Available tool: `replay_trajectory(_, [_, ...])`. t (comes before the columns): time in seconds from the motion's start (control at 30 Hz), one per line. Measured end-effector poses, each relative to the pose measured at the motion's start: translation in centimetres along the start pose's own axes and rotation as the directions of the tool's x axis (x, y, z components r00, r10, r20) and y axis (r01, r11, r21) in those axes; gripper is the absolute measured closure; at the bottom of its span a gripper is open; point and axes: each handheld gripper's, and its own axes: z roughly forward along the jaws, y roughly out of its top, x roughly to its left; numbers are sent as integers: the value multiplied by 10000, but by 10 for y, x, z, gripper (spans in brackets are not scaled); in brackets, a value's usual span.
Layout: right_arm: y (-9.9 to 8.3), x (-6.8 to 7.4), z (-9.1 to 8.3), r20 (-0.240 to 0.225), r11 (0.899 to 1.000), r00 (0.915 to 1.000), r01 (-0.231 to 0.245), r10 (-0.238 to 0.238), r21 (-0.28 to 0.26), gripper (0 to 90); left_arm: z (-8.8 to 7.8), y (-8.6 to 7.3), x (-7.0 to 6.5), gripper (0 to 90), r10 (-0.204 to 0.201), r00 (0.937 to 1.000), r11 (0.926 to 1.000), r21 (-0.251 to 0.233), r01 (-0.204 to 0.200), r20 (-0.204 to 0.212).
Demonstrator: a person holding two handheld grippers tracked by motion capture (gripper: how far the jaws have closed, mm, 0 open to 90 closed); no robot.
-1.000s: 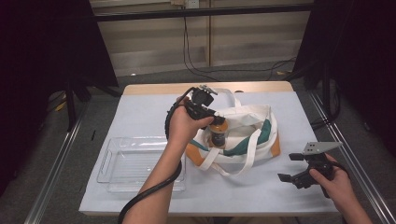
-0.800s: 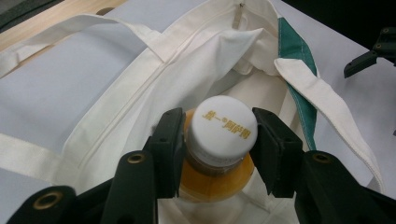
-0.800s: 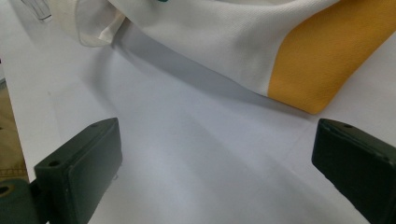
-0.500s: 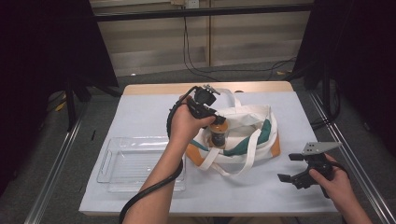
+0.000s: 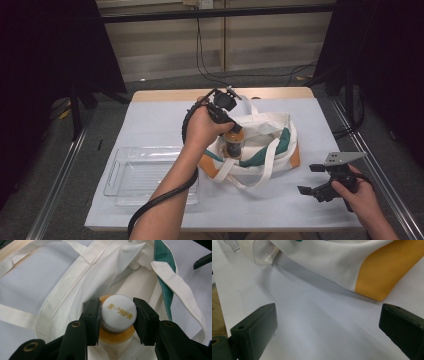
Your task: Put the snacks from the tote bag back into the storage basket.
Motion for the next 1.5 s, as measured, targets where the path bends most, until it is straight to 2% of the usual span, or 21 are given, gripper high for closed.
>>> replay_trajectory(0.07, [0, 0, 0, -24, 10000, 10000, -6, 6, 11, 14, -1, 4, -1, 593, -71, 10000, 9995, 323, 72, -15])
replay_trajectory(0.13, [0, 0, 0, -27, 10000, 10000, -14, 14, 2, 14, 0, 5, -1, 593, -130, 9999, 9992, 366, 132, -37])
replay_trajectory(0.2, [0, -1, 0, -28, 10000, 10000, -17, 17, -9, 14, 0, 9, -1, 593, -255, 9997, 9976, 638, 259, -64])
replay_trajectory(0.47, [-1, -2, 1, -106, 10000, 9999, -46, 46, 26, 14, -6, 21, -3, 594, -627, 9980, 9922, 1086, 618, 43])
replay_trajectory(0.53, [-1, -2, 1, -101, 10000, 9999, -46, 46, 16, 14, -8, 23, -4, 594, -574, 9983, 9931, 1025, 568, 26])
replay_trajectory(0.6, [-1, -2, 1, -99, 10000, 9999, -53, 52, -17, 14, -13, 27, -5, 594, -517, 9986, 9906, 1270, 506, 55])
replay_trajectory(0.73, [-1, -3, 0, -68, 9999, 10000, -69, 68, -111, 14, -24, 33, -7, 594, -609, 9981, 9901, 1267, 599, 44])
replay_trajectory(0.83, [-1, -2, -1, -61, 9999, 10000, -60, 59, -126, 14, -34, 36, -8, 594, -535, 9986, 9889, 1394, 523, 48])
replay_trajectory(0.87, [-1, -3, -1, -84, 9999, 10000, -30, 29, -125, 14, -36, 36, -8, 594, -675, 9977, 9879, 1400, 664, 29])
replay_trajectory(0.9, [-1, -2, -1, -81, 9999, 10000, -21, 20, -129, 14, -40, 37, -7, 594, -654, 9978, 9864, 1516, 639, 46])
replay_trajectory(1.13, [-1, -2, 0, -91, 9999, 9999, -60, 59, -108, 14, -60, 38, -5, 595, -628, 9979, 9790, 1932, 646, -155])
replay_trajectory(1.33, [-1, -2, 1, -81, 9999, 10000, -59, 58, -102, 14, -79, 35, -2, 595, -743, 9971, 9783, 1929, 757, -146])
replay_trajectory(1.5, [0, -2, 0, -92, 10000, 9999, -66, 65, -70, 14, -94, 31, 0, 595, -928, 9951, 9757, 1959, 978, -342])
